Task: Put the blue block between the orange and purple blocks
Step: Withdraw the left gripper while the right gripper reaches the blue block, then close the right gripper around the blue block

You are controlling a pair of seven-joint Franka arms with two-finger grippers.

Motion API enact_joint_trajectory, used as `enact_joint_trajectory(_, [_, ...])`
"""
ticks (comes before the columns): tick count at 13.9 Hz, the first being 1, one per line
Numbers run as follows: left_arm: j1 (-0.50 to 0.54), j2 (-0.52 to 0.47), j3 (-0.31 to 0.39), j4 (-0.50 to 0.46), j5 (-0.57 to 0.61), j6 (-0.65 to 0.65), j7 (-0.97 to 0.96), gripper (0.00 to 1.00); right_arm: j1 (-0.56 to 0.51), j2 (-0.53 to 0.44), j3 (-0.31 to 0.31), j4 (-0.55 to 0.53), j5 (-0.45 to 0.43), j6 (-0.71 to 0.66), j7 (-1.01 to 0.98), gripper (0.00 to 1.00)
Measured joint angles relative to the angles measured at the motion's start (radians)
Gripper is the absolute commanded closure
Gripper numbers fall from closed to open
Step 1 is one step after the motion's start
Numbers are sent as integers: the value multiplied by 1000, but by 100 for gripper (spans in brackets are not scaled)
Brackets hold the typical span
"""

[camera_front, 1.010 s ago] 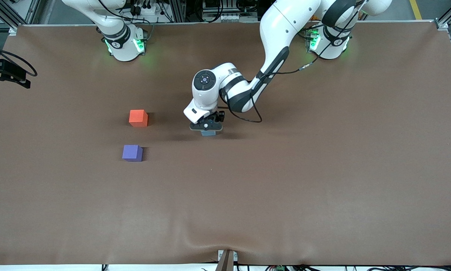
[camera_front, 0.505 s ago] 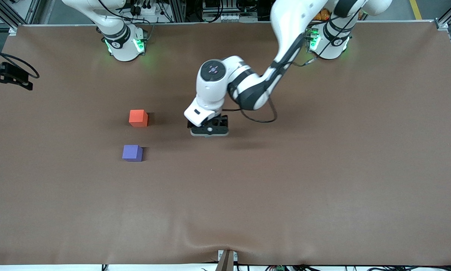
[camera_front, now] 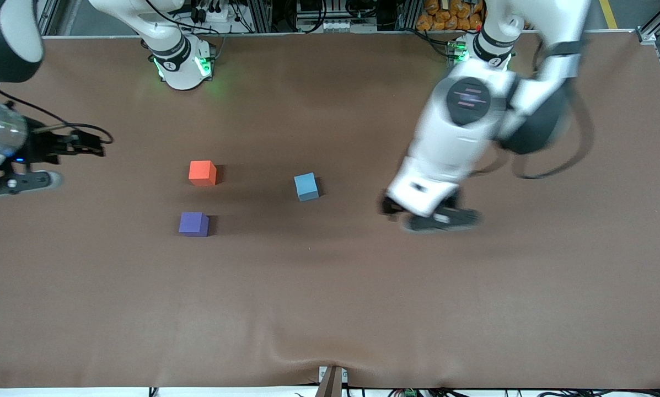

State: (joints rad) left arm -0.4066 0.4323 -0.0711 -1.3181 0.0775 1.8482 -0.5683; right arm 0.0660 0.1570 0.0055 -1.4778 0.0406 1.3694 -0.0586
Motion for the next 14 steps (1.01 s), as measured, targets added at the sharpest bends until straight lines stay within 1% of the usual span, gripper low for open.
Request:
enact_joint_trajectory(2, [116,-42,-3,-23,-1,-54,135,0,60,14,3,-9,61,23,142,0])
enact_joint_trajectory(4, [203,-97,-5,-76,-1,-76,223,0,141,44,6,-20,73,76,248,0])
enact_joint_trajectory(6, [265,-170,-6,-153,-1,-83,304,0,222,79,8,-50,74,156,318,0])
enact_joint_trajectory(8, [310,-254,-6,-235,-1,-91,373,0,299,107,10,-100,79,262,359,0])
enact_joint_trajectory(10, [341,-327,-2,-291,-1,-132,447,0,380,142,10,-150,94,385,379,0])
enact_joint_trajectory(14, [346,-409,28,-315,-1,-230,558,0,496,219,10,-256,97,652,446,0])
